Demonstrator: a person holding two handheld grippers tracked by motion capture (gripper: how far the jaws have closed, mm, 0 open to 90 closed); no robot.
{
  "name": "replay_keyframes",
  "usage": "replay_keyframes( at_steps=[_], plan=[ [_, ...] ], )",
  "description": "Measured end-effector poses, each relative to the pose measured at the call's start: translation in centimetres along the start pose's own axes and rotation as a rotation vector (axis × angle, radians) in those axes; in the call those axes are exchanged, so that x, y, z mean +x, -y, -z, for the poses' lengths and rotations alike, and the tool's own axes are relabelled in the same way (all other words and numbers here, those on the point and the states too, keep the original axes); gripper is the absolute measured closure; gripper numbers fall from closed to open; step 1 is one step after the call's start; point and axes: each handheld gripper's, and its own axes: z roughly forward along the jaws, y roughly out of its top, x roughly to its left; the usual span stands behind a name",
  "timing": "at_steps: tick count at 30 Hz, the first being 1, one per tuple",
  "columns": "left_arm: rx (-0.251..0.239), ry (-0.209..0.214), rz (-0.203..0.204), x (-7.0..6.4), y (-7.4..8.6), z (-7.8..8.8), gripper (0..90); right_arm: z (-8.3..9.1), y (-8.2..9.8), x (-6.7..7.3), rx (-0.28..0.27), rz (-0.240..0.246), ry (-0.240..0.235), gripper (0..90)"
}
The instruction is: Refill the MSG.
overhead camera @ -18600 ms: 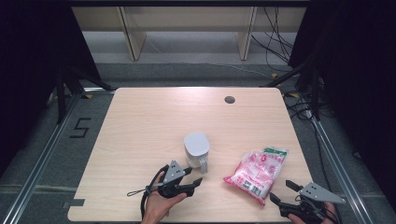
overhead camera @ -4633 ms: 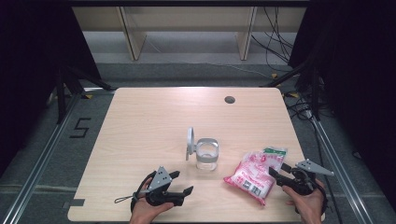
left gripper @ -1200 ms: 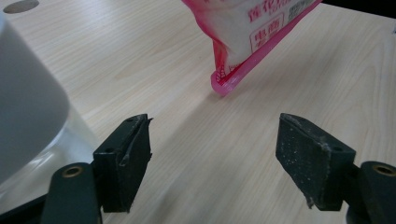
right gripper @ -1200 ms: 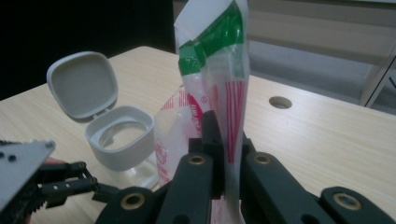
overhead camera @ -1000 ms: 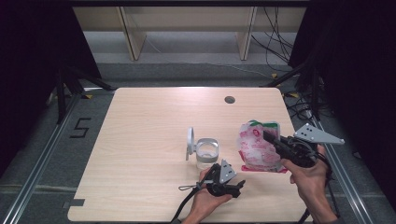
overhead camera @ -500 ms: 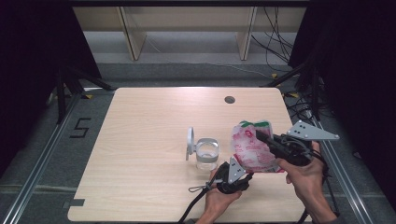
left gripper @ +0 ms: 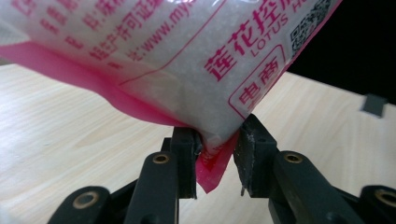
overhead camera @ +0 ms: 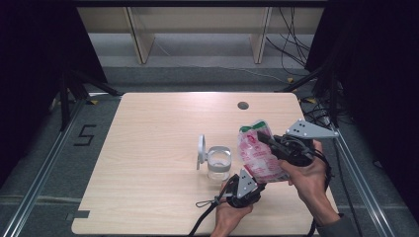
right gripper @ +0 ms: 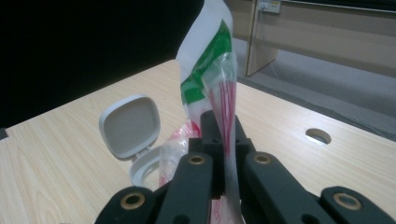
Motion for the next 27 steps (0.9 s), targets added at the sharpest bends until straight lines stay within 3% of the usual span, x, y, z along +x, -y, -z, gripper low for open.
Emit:
replay_keyframes(
  at_steps=[2, 7, 10, 13, 19, 21, 27],
  plan=[
    [-0.024, 0.007, 0.019, 0.1, 0.0, -0.2, 70.7, -0.5, -0.3, 0.2, -0.004, 0.015, 0.008, 90.0],
    [-0.04, 0.015, 0.006, 0.1, -0.1, -0.2, 71.5, -1.7, -1.0, 0.4, 0.009, 0.024, 0.01, 90.0],
    [-0.076, 0.027, 0.038, 0.1, 0.2, -0.8, 71.8, -2.3, -1.1, 0.5, 0.024, 0.021, 0.003, 90.0],
    [-0.085, 0.025, 0.036, 0.2, 0.2, -0.9, 72.0, -2.8, -1.1, 0.6, 0.055, 0.034, 0.001, 90.0],
    [-0.113, 0.003, 0.035, 0.7, -0.2, -1.2, 72.2, -3.3, -1.6, 0.7, 0.023, 0.034, -0.006, 90.0],
    [-0.127, 0.004, 0.039, 0.7, -0.3, -1.2, 72.2, -3.3, -2.1, 0.8, 0.045, 0.057, -0.006, 90.0],
    [-0.141, -0.006, 0.052, 0.9, -0.1, -1.2, 72.3, -4.4, -2.6, 1.4, 0.076, 0.057, -0.015, 90.0]
  ],
)
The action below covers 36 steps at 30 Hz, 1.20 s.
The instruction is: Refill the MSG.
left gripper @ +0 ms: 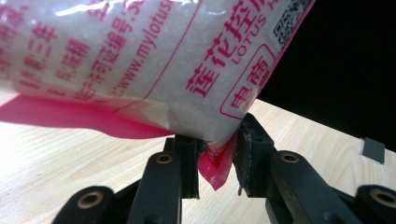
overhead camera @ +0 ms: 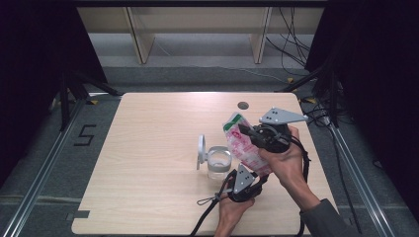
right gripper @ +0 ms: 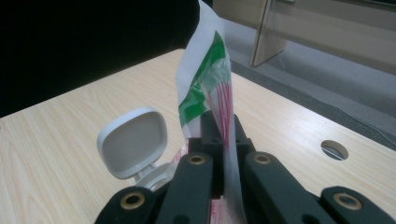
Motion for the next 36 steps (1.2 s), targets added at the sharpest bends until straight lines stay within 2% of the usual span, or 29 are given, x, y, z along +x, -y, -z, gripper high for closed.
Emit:
replay_keyframes(
  at_steps=[3, 4, 6, 9, 14, 15, 18, 19, 20, 22, 24, 26, 30, 31, 33, 34, 36],
  plan=[
    [-0.006, 0.001, 0.003, 0.1, 0.2, -0.1, 72.5, -0.6, 0.0, 0.2, 0.019, 0.006, 0.002, 90.0],
    [-0.008, 0.003, -0.001, 0.1, 0.2, 0.0, 72.5, -0.8, -0.1, 0.2, 0.018, 0.028, 0.014, 90.0],
    [-0.008, 0.001, -0.001, 0.1, 0.2, 0.0, 72.6, -1.0, -0.2, 0.3, 0.027, 0.036, 0.007, 90.0],
    [-0.024, -0.002, 0.011, 0.1, 0.2, 0.1, 72.7, -1.4, -0.3, 0.7, 0.028, 0.018, 0.005, 90.0],
    [-0.034, 0.011, 0.026, 0.6, 0.4, 0.0, 72.9, -1.9, -0.4, 0.9, 0.025, 0.033, 0.01, 90.0],
    [-0.033, 0.009, 0.027, 0.6, 0.4, 0.1, 73.0, -2.0, -0.4, 0.9, 0.038, 0.039, 0.004, 90.0],
    [-0.041, 0.01, 0.032, 0.6, 0.4, 0.1, 73.1, -2.4, -0.5, 1.2, 0.032, 0.029, 0.007, 90.0],
    [-0.042, 0.01, 0.033, 0.6, 0.3, 0.1, 73.1, -2.4, -0.6, 1.2, 0.047, 0.041, 0.001, 90.0],
    [-0.045, 0.013, 0.034, 0.6, 0.3, 0.2, 73.1, -2.5, -0.6, 1.3, 0.054, 0.031, 0.001, 90.0],
    [-0.051, 0.018, 0.035, 0.6, 0.3, 0.2, 73.1, -2.8, -0.6, 1.6, 0.043, 0.029, 0.008, 90.0],
    [-0.056, 0.021, 0.035, 0.6, 0.3, 0.1, 73.2, -2.9, -0.7, 1.6, 0.058, 0.031, -0.002, 90.0],
    [-0.057, 0.024, 0.037, 0.6, 0.3, 0.1, 73.2, -3.1, -0.7, 1.6, 0.045, 0.062, 0.002, 90.0],
    [-0.06, 0.028, 0.046, 0.6, 0.2, 0.2, 73.3, -3.3, -0.7, 1.7, 0.043, 0.029, -0.005, 90.0],
    [-0.062, 0.03, 0.047, 0.6, 0.2, 0.2, 73.3, -3.3, -0.7, 1.6, 0.035, 0.038, -0.002, 90.0],
    [-0.067, 0.031, 0.047, 0.7, 0.2, 0.1, 73.3, -3.5, -0.7, 1.9, 0.043, 0.022, 0.002, 90.0],
    [-0.067, 0.029, 0.05, 0.7, 0.2, 0.1, 73.3, -3.6, -0.7, 1.9, 0.051, 0.029, -0.004, 90.0],
    [-0.071, 0.033, 0.054, 0.7, 0.2, 0.1, 73.3, -3.9, -0.6, 1.7, 0.03, 0.041, -0.002, 90.0]
  ],
)
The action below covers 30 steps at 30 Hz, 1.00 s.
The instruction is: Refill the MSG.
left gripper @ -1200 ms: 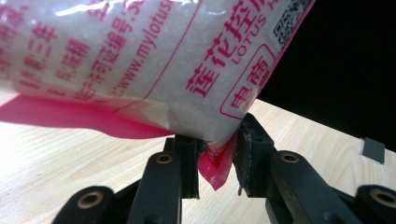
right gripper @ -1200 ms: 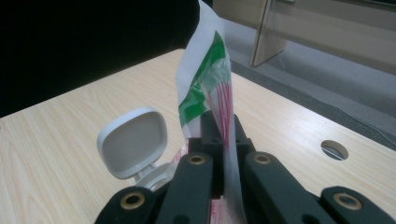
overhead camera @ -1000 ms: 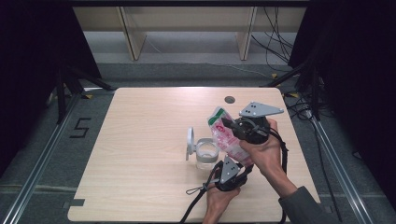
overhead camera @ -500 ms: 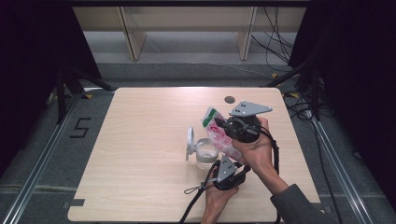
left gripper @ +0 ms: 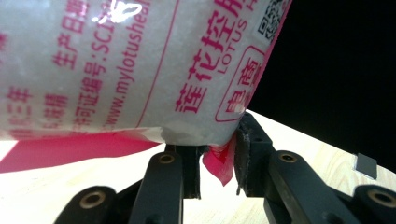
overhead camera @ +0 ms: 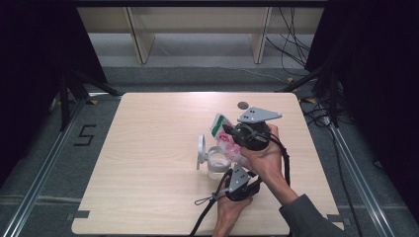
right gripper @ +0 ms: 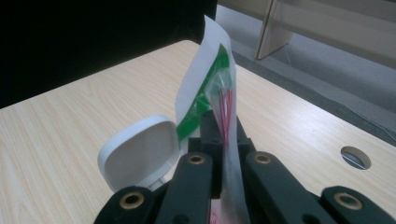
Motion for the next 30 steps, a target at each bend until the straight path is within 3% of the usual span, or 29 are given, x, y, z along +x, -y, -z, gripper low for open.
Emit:
replay_keyframes(
  at_steps=[10, 20, 24, 27, 30],
  plan=[
    [0.003, 0.009, -0.001, 0.05, 0.02, 0.05, 73.3, -0.26, 0.01, 0.13, 0.017, -0.022, 0.001, 90.0],
    [0.006, 0.008, 0.005, -0.05, -0.05, 0.1, 73.3, -0.37, 0.05, 0.31, -0.003, -0.012, 0.015, 90.0],
    [0.007, 0.009, 0.007, -0.05, -0.04, 0.1, 73.4, -0.37, -0.01, 0.28, 0.014, 0.005, 0.008, 90.0],
    [-0.008, 0.012, 0.006, -0.01, -0.02, 0.03, 73.4, -0.41, 0.01, 0.57, 0.02, -0.025, 0.001, 90.0],
    [0.001, 0.001, 0.004, -0.03, -0.12, 0.21, 73.4, -0.4, -0.08, 0.52, 0.015, -0.022, -0.002, 90.0]
  ],
)
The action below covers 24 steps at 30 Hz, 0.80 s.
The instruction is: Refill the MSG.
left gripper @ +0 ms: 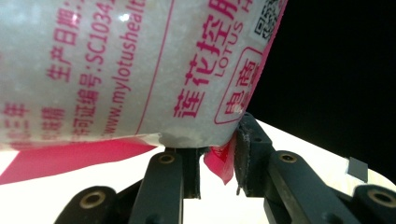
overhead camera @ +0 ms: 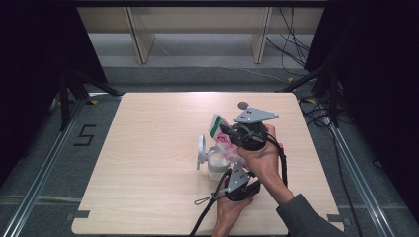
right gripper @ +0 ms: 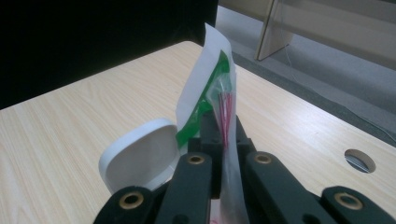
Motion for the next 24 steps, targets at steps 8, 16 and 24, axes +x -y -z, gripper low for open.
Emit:
replay_keyframes(
  at_steps=[8, 16, 24],
  plan=[
    [0.002, 0.0, 0.003, 0.03, 0.04, 0.01, 73.4, -0.3, -0.02, 0.09, -0.001, 0.037, -0.003, 90.0],
    [-0.011, 0.013, 0.005, 0.18, 0.07, -0.03, 73.4, -0.61, 0.02, 0.35, -0.003, 0.03, -0.009, 90.0],
    [-0.007, 0.016, 0.01, 0.12, 0.16, -0.12, 73.4, -0.67, 0.09, 0.42, -0.007, 0.04, 0.007, 90.0]
  ],
)
